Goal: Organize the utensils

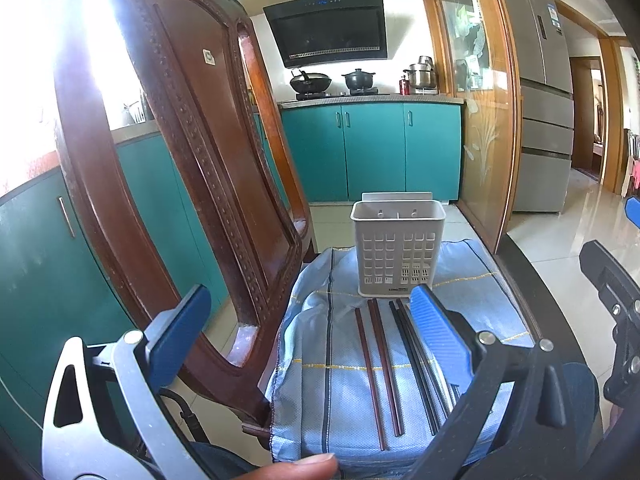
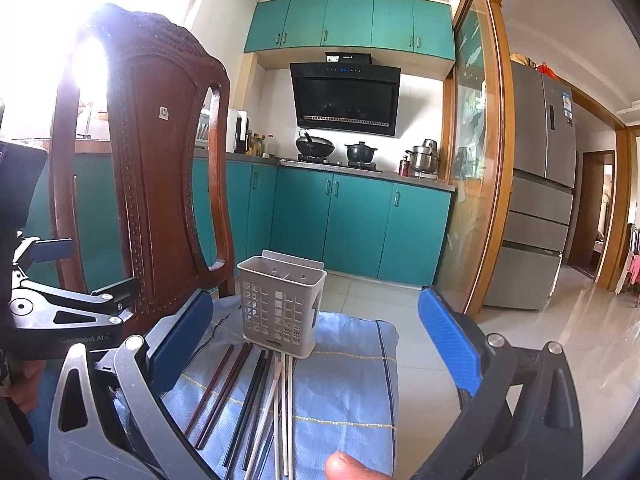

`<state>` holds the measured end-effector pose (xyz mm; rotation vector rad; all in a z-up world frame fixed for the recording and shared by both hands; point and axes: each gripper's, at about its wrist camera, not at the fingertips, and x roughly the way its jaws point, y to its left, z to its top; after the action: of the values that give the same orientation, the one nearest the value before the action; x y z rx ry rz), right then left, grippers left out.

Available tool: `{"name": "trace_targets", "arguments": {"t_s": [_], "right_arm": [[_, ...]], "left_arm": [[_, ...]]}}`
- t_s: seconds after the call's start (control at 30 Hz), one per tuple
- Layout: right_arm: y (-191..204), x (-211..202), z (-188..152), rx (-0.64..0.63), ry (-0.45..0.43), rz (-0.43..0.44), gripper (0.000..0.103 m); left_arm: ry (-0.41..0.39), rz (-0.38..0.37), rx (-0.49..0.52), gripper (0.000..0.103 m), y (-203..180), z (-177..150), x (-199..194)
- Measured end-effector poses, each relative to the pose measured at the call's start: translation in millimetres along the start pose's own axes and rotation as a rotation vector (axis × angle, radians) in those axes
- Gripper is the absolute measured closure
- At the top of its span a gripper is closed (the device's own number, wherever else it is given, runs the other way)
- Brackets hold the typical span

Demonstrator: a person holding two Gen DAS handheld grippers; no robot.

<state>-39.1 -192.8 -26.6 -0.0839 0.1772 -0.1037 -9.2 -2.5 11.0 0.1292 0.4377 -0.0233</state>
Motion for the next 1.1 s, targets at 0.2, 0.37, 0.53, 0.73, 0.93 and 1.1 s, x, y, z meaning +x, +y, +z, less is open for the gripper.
{"name": "trace_targets", "arguments": {"t_s": [0.2,0.37,0.53,0.73,0.93,1.1], "right_arm": [[0.5,0.8,0.8,0.002,0.003,0.001,0.003],[0.1,1.7,0.9,0.004,0.005,0.001,0.003],[-0.2,2.3,0.3,0.004,0.007,0.001,0.003],[-1.6,2.8,-2.1,0.006,0.007,0.002,0.003],[-2.1,2.7,-2.4,0.007,0.007,0.002,0.003],[-2.2,3.2,-3.1,0.007,0.008,0.002,0.003]], "left_arm": [[0.001,0.0,0.002,0.004,-0.6,-0.3,0.9],[0.005,0.0,0.006,0.004,-1.7,-1.1,2.8],[0.008,0.002,0.012,0.004,-2.7,-2.5,3.0],[0.008,0.003,0.012,0.004,-2.9,-2.8,3.1],[0.009,0.002,0.014,0.004,-3.3,-3.1,3.0],[0.012,0.001,0.016,0.004,-4.2,-4.7,3.0]]}}
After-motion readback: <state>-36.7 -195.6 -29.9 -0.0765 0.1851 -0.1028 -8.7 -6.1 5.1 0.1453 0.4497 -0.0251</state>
